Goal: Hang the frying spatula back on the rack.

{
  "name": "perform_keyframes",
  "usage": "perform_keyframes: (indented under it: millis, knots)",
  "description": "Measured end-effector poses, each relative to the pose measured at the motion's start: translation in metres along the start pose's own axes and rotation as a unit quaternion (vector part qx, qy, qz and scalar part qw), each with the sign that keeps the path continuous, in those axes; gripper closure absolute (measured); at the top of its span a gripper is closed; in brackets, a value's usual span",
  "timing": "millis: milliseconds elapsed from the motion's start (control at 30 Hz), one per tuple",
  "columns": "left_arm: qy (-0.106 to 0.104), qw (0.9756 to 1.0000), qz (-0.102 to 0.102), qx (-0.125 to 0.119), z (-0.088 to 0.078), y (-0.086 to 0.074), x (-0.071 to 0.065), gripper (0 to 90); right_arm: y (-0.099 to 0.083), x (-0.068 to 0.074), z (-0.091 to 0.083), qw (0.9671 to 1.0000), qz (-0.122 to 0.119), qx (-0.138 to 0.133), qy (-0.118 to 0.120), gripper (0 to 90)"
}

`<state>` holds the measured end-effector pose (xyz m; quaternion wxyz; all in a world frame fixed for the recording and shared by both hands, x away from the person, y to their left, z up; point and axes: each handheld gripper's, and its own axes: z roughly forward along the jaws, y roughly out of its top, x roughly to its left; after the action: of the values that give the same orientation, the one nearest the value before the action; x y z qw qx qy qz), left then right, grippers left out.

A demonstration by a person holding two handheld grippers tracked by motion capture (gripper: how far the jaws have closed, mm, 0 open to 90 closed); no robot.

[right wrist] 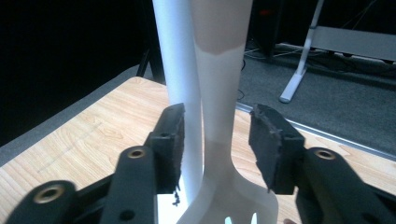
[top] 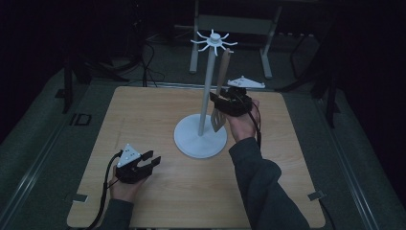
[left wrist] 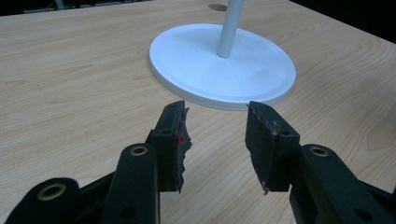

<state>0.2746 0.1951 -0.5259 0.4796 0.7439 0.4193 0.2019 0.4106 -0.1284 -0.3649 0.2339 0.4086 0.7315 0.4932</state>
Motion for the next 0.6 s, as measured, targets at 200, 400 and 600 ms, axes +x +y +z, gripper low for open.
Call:
perform_keyframes:
  millis: [200, 400, 600]
  knots:
    - [0.0, 1.0, 0.002, 0.002, 0.0, 0.0, -0.001, 58.4, -0.001, -0.001, -0.003, 1.0, 0.001, -0.003, -0.005, 43.9]
    - [0.0, 1.0, 0.002, 0.003, 0.0, 0.0, 0.0, 58.3, 0.0, -0.002, -0.007, 1.0, 0.001, -0.007, -0.004, 36.9]
    - [-0.001, 1.0, 0.002, 0.004, 0.001, 0.0, -0.001, 58.2, -0.001, -0.002, -0.012, 1.0, -0.004, -0.007, 0.0, 32.9]
